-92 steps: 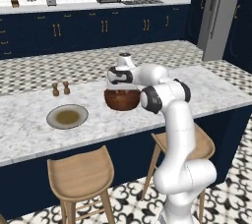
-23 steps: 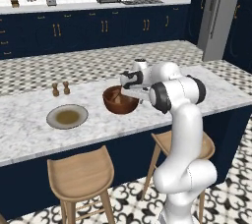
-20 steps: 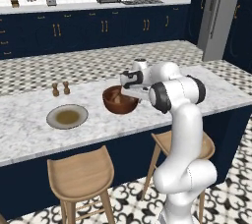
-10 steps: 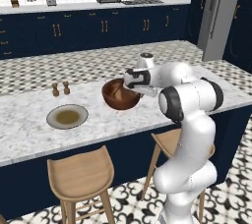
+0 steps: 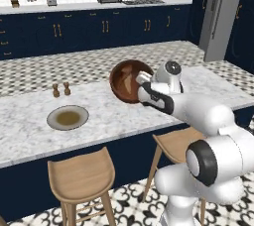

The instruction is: Pick the chicken drumstick and sweet potato from their plates and place them in the bowl. Then put the bowl in the fridge.

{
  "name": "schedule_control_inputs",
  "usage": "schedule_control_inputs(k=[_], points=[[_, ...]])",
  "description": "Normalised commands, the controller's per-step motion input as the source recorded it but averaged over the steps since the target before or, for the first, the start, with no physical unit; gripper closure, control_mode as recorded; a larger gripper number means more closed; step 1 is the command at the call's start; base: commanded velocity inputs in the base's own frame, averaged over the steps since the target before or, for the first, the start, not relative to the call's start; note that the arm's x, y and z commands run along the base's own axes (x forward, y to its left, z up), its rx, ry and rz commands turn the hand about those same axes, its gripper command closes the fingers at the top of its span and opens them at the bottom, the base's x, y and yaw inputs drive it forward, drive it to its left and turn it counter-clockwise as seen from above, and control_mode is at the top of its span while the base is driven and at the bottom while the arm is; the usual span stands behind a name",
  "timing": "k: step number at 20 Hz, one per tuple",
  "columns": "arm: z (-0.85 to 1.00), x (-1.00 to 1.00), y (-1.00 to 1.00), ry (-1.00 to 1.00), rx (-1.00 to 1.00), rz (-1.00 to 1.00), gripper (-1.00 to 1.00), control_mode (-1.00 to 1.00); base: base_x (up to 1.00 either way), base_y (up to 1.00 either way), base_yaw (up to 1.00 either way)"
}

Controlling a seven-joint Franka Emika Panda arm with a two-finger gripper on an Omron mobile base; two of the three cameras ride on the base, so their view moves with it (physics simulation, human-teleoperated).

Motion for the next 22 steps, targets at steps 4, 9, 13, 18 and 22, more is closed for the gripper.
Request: schedule_control_inputs(k=[4, 9, 13, 18, 22], points=[[0.85, -0.97, -0.25, 0.04, 0.17, -0.07, 1.0, -1.0, 0.0, 0.0, 0.0], [0.06, -0.35, -0.11, 0.04, 0.03, -0.03, 1.0, 1.0, -0.6, -0.45, -0.13], [0.0, 0.0, 0.0, 0.0, 0.0, 0.0, 1.0, 1.0, -0.5, -1.0, -0.29], [0.0, 0.0, 0.0, 0.0, 0.0, 0.0, 1.0, 1.0, 0.01, -1.0, -0.29], [0.0, 0.0, 0.0, 0.0, 0.0, 0.0, 1.0, 1.0, 0.53, -1.0, -0.3]])
